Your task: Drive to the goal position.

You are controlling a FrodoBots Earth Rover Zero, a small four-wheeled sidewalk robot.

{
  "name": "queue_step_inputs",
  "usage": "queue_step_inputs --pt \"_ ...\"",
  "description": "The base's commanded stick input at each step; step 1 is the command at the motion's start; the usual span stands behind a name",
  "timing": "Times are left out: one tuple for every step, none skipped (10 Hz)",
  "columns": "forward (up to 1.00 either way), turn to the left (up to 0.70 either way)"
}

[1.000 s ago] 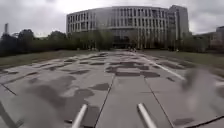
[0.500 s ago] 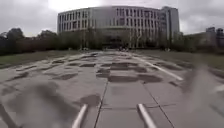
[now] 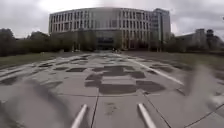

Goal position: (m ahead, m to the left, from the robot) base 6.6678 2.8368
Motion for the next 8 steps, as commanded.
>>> queue_step_inputs --pt "1.00 -0.27" --pt "1.00 -0.27" --pt "1.00 -0.27" --pt "1.00 -0.27" --pt "1.00 -0.27" --pt "1.00 -0.27" --pt "1.00 -0.27" --pt "1.00 -0.27"
